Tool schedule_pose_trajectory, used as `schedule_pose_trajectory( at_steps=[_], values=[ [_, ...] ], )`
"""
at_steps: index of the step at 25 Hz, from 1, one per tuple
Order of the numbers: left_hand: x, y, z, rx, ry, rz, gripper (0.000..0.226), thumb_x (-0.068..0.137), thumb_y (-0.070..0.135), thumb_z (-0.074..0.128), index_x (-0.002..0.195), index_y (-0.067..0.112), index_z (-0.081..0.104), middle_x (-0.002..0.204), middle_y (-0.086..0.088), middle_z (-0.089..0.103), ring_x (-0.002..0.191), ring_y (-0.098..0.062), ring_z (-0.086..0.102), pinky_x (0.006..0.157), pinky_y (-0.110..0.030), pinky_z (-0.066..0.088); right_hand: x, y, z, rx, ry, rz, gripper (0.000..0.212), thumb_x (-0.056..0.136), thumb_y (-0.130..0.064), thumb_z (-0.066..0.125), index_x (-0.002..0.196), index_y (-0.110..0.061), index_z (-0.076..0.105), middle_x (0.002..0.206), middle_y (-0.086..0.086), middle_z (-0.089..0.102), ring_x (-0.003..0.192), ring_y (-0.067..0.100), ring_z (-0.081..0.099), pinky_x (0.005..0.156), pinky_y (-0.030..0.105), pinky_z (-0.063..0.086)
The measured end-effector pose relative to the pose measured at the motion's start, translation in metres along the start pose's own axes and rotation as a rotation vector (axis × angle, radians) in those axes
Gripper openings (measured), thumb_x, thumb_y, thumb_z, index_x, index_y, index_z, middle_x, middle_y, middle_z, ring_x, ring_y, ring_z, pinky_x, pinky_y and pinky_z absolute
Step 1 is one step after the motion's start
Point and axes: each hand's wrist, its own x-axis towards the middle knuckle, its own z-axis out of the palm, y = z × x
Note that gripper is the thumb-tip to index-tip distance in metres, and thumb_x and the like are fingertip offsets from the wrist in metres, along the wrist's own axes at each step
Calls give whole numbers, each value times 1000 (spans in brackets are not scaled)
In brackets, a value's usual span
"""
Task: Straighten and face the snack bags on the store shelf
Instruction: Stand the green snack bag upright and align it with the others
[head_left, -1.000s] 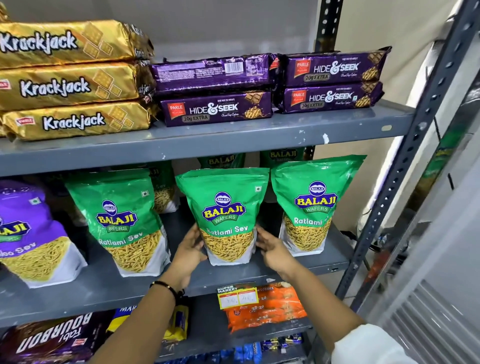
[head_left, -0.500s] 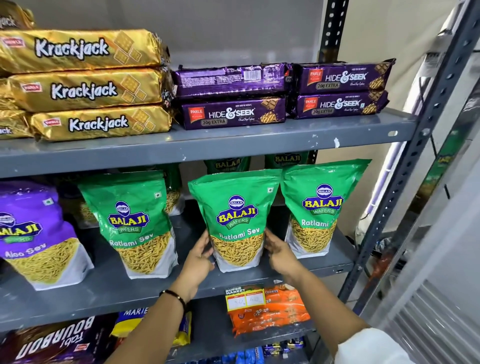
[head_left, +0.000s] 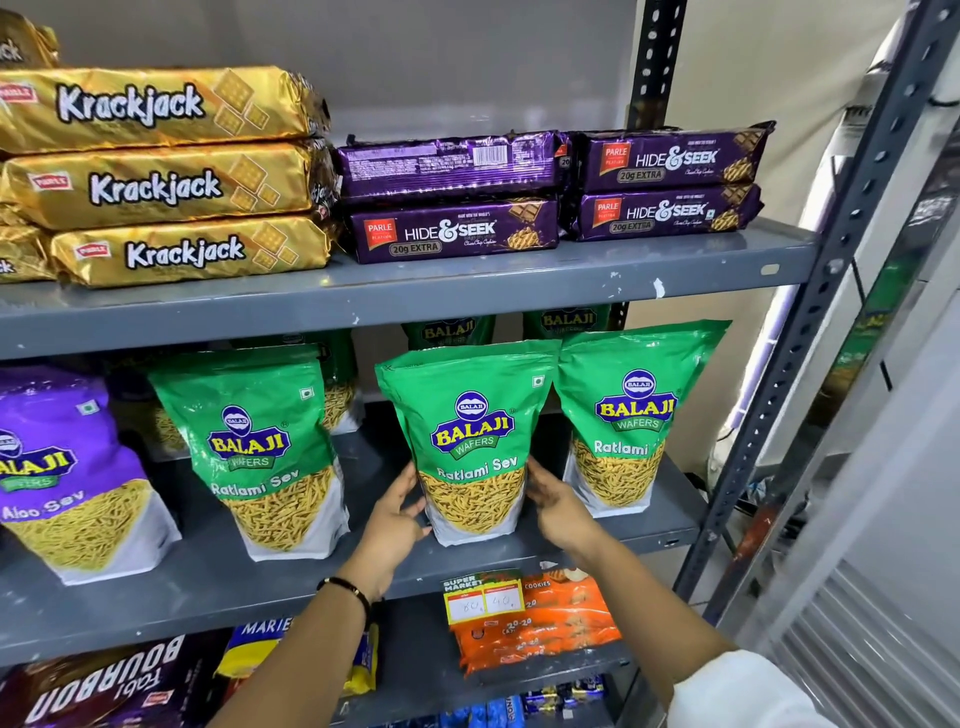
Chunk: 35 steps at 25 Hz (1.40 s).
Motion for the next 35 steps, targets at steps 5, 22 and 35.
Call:
schedule_pose_trajectory(
  at_steps=[5,22,35],
  values=[
    [0,0,2,25,23,-2,87,74,-30,36,143,21,22,153,-2,26,133,-27,38,82,-33,46,-2,-1,-1,-1,-15,6,87,72,30,19,135,-29,17,145,14,35,136,27,32,101,20,26],
    [0,1,5,30,33,-8,87,74,-30,26,144,21,22,154,-1,23,135,-29,36,92,-31,38,-12,-7,-2,13,-47,33,75,78,27,21,141,-14,18,150,13,27,141,26,22,103,20,21],
    [0,0,9,0,46,-12,85,77,-29,29,141,27,28,151,3,28,134,-27,35,89,-43,45,-9,-4,1,23,-12,21,81,75,27,23,140,-21,21,141,1,38,136,20,30,92,17,33]
  ],
)
